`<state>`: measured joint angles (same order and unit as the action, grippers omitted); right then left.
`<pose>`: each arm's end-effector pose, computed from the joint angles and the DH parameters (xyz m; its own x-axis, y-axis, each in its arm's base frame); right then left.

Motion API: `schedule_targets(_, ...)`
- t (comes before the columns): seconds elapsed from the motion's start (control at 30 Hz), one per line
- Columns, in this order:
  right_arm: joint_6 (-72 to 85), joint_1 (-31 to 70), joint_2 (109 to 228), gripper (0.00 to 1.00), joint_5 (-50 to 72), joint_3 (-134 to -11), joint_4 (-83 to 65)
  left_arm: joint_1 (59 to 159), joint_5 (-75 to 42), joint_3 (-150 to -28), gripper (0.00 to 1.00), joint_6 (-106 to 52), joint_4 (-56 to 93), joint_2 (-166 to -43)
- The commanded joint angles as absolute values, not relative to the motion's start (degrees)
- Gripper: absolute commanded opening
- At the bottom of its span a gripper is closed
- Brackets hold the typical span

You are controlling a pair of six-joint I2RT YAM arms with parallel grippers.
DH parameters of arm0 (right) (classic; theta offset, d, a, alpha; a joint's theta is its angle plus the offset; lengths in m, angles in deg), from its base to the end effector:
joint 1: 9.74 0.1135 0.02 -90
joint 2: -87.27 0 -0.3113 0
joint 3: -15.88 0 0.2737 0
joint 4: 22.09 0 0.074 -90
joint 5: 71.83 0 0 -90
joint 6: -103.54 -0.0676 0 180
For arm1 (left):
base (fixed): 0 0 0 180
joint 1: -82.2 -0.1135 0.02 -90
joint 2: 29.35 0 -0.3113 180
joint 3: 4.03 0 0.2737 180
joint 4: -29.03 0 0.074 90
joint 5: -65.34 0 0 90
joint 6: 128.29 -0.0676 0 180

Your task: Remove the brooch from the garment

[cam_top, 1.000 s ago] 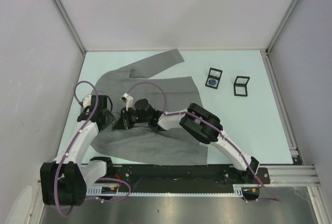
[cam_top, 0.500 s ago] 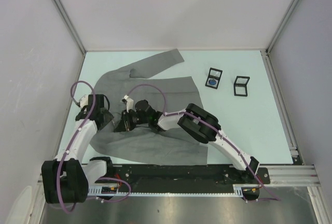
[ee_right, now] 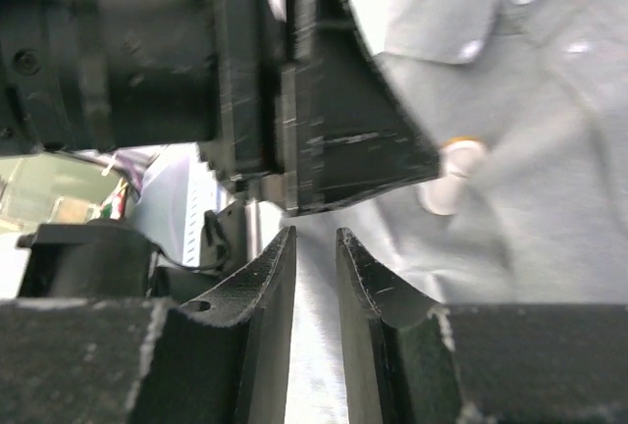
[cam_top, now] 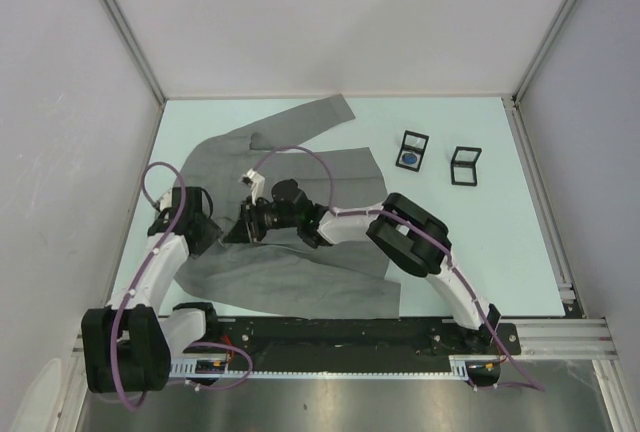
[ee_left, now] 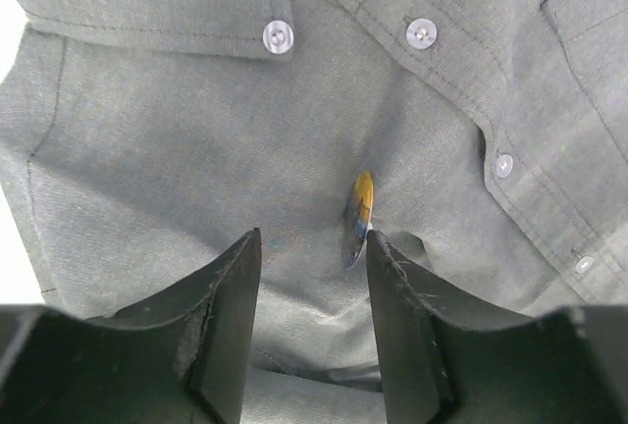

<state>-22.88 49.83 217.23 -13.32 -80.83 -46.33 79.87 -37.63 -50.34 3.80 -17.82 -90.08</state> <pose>0.2627 0.5170 0.1814 -0.6555 -0.1163 -0.7462 -0.7548 0.0698 0.6522 0.1993 0.0233 0.1942 -0.5514 -0.6762 -0.4886 -0.6967 0.6954 -0.1761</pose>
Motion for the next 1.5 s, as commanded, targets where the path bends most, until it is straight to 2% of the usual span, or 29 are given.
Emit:
schedule_targets(0.0,-23.9,47.8,218.5,0.27,-11.5,-81.1,-49.4,79.5,-36.6,-50.0,0.5,4.0,-15.7,-90.0)
schedule_targets(0.27,-26.4,48.2,225.3,0.25,-12.2,-88.4,-46.0,79.5,-37.2,-51.1,0.53,4.1,-15.3,-90.8)
schedule_targets(0.47,-26.6,48.8,227.3,0.22,-10.5,-90.6,-44.2,79.3,-37.1,-52.5,0.6,3.6,-14.2,-93.1)
schedule_targets(0.67,-27.4,48.6,227.4,0.21,-9.3,-90.5,-43.5,77.6,-38.7,-54.2,0.57,2.9,-13.9,-96.8)
schedule_targets(0.93,-27.7,48.7,227.8,0.21,-9.5,-90.7,-43.5,75.6,-34.7,-53.5,0.59,2.7,-9.9,-99.7)
schedule_targets(1.13,-27.7,48.8,228.0,0.21,-9.5,-91.0,-43.4,75.5,-33.3,-52.5,0.52,2.8,-8.8,-100.3)
schedule_targets(1.23,-27.7,48.9,228.1,0.21,-9.2,-91.3,-43.0,75.3,-32.9,-52.2,0.39,2.7,-8.2,-100.4)
schedule_targets(1.27,-27.7,48.9,228.2,0.21,-9.2,-91.4,-42.8,75.3,-32.7,-52.3,0.3,2.3,-8.0,-100.2)
schedule_targets(1.33,-28.9,49.0,228.5,0.21,-8.8,-91.9,-42.3,75.3,-32.3,-52.2,0.21,0.4,-6.8,-100.1)
schedule_targets(1.37,-29.8,49.0,229.1,0.21,-8.6,-92.4,-42.0,75.3,-32.2,-52.3,0.11,-0.3,-6.5,-99.9)
schedule_targets(1.47,-35.7,48.4,230.9,0.2,-8.3,-93.3,-41.7,75.3,-31.8,-51.4,0.0,-2.3,-5.4,-98.7)
